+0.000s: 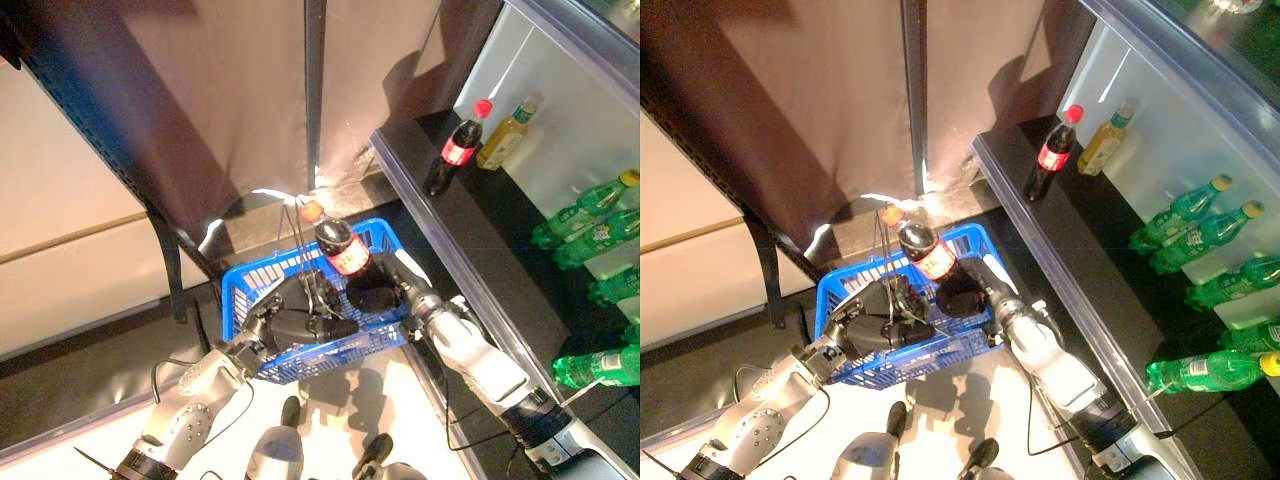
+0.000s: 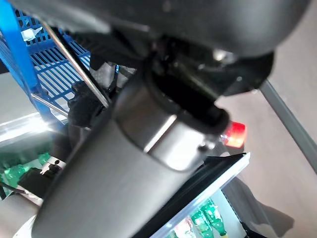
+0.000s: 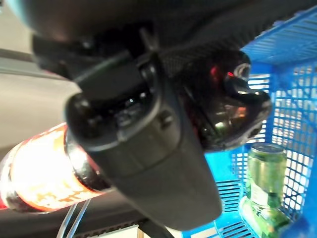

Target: Pick up the drink and place into the basket.

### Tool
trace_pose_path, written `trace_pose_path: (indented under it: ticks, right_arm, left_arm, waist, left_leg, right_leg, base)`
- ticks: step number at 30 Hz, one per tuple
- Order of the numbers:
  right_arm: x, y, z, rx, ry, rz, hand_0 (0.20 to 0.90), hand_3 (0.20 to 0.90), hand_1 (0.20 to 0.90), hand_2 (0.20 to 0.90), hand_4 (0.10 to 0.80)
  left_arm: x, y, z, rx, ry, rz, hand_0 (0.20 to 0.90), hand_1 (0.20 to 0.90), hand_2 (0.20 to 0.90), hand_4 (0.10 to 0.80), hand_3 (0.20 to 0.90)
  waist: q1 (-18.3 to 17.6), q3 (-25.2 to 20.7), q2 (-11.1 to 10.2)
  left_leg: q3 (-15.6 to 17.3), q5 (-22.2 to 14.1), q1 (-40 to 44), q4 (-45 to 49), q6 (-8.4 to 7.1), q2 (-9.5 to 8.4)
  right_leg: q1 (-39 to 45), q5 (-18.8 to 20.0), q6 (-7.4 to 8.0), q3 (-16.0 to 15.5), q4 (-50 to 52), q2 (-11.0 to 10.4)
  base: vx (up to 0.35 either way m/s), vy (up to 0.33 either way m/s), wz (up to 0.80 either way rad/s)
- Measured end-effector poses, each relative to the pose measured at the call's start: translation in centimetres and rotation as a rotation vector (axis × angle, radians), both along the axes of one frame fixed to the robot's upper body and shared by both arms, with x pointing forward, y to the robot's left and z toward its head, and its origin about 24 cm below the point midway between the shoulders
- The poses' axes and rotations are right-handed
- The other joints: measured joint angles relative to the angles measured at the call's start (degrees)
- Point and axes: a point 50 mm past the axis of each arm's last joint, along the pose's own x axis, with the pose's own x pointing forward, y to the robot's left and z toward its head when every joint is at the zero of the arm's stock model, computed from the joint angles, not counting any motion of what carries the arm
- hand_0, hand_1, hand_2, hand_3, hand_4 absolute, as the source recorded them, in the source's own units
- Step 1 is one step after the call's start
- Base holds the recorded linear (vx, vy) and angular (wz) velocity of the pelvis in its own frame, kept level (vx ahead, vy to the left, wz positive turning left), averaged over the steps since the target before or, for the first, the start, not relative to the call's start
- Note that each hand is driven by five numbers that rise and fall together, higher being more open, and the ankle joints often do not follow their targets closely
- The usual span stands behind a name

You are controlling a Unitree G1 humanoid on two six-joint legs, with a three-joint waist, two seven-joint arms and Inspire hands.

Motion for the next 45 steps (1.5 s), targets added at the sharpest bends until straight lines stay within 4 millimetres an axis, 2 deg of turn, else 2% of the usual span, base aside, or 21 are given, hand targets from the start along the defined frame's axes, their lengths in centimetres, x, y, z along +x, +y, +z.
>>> trace_pose_path:
  ticks: [9,23,29,38,45]
  right_arm:
    - [0.1,0.4,-1.3,-0.015,0.095,-0.023,0.3,0.2,0.3,0.3,0.1]
    - [0.8,0.4,-1.7,-0.109,0.159,-0.019,0.3,0.2,0.3,0.3,0.1]
    - [1.2,0.4,-1.3,-0.188,0.156,0.026,0.3,0.2,0.3,0.3,0.1]
    - [2.6,1.1,0.4,-0.358,0.115,0.142,0.3,0.2,0.3,0.3,0.1]
    - [2.9,1.5,0.9,-0.395,0.119,0.178,0.3,0.2,0.3,0.3,0.1]
  left_arm:
    - [-0.1,0.0,-0.2,0.031,0.007,-0.022,0.3,0.3,0.3,0.1,0.2]
    - [-0.2,-0.1,-0.1,0.031,-0.005,-0.047,0.3,0.3,0.3,0.1,0.2]
    - [-0.2,-0.2,-0.1,0.024,-0.004,-0.054,0.3,0.3,0.3,0.1,0.2]
    - [-0.1,-0.1,0.1,0.013,-0.017,-0.048,0.3,0.3,0.3,0.1,0.2]
    - [0.1,0.0,0.3,0.015,-0.028,-0.045,0.3,0.3,0.3,0.1,0.2]
  waist:
    - [1.02,-0.42,-0.7]
    - [1.4,-0.85,-1.41]
    - [1.34,-1.21,-1.98]
    - [1.44,-1.38,-2.26]
    - [1.77,-1.42,-2.32]
  left_leg:
    - [0.0,0.0,0.09,0.0,0.0,0.0]
    - [-0.09,0.01,0.72,0.0,-0.01,-0.03]
    - [-0.05,0.01,0.82,0.0,-0.01,-0.01]
    - [-0.02,0.01,0.86,0.0,-0.01,0.0]
    - [-0.14,0.01,0.95,0.0,-0.01,-0.01]
  right_leg:
    - [0.08,0.0,0.0,0.0,0.0,0.0]
    - [0.69,-0.02,0.02,-0.02,-0.01,-0.03]
    - [0.69,-0.01,0.02,0.14,-0.01,-0.01]
    - [0.69,-0.01,0.02,0.18,-0.02,-0.01]
    - [0.78,-0.01,0.02,0.16,-0.02,-0.02]
  base:
    - [0.0,0.0,0.0]
    - [0.0,0.0,0.0]
    - [0.0,0.0,0.0]
    - [0.0,0.0,0.0]
    - [0.0,0.0,0.0]
